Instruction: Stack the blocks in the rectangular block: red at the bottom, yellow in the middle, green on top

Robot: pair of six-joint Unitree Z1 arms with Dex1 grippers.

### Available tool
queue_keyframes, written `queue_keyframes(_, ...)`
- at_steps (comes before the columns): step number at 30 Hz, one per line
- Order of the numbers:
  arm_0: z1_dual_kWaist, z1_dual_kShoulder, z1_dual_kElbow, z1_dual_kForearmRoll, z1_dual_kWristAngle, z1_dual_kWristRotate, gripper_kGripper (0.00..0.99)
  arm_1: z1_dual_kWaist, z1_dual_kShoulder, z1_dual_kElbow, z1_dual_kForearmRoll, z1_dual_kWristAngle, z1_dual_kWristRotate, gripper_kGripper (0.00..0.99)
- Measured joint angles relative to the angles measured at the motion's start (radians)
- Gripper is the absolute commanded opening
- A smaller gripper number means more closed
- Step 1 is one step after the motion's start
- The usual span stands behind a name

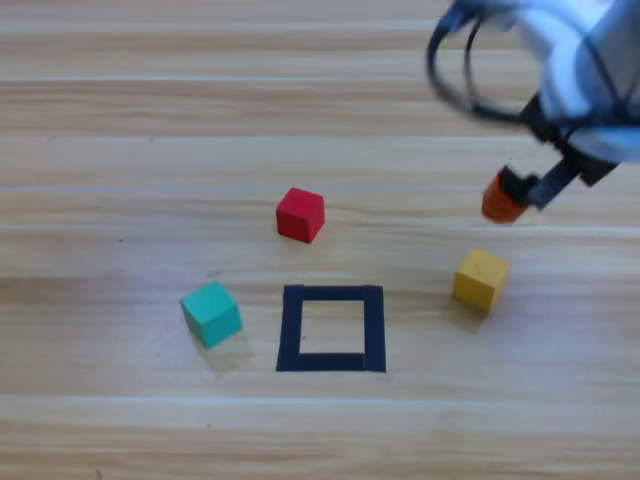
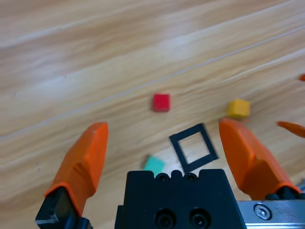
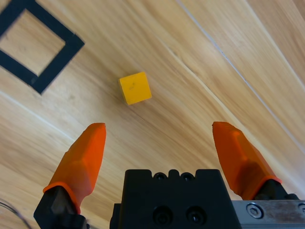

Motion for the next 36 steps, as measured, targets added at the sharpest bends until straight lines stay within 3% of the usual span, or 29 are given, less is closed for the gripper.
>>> queue_keyframes(5, 0.069, 0.27, -0.187, 0.206, -0.008, -0.034, 0.99, -0.01, 0.067, 0.003, -0.023, 0.045, -0.14, 0.986)
queue_keyframes(10, 0.092, 0.437, -0.317, 0.3, -0.08, -0.032, 0.979, -0.085, 0.136, 0.005, -0.024, 0.237, -0.293, 0.99)
queue_keyframes(18, 0.103, 0.486, -0.377, 0.316, -0.137, -0.027, 0.986, -0.195, 0.247, -0.029, -0.025, 0.247, -0.401, 0.988)
queue_keyframes(28, 0.13, 0.532, -0.444, 0.34, -0.172, -0.01, 0.99, -0.215, 0.334, -0.084, -0.025, 0.293, -0.425, 0.928)
queue_keyframes(33, 0.13, 0.601, -0.468, 0.344, -0.184, 0.002, 0.986, -0.216, 0.356, -0.093, -0.025, 0.297, -0.442, 0.73)
queue_keyframes(36, 0.13, 0.641, -0.474, 0.344, -0.189, 0.006, 0.988, -0.216, 0.369, -0.099, -0.025, 0.297, -0.464, 0.39)
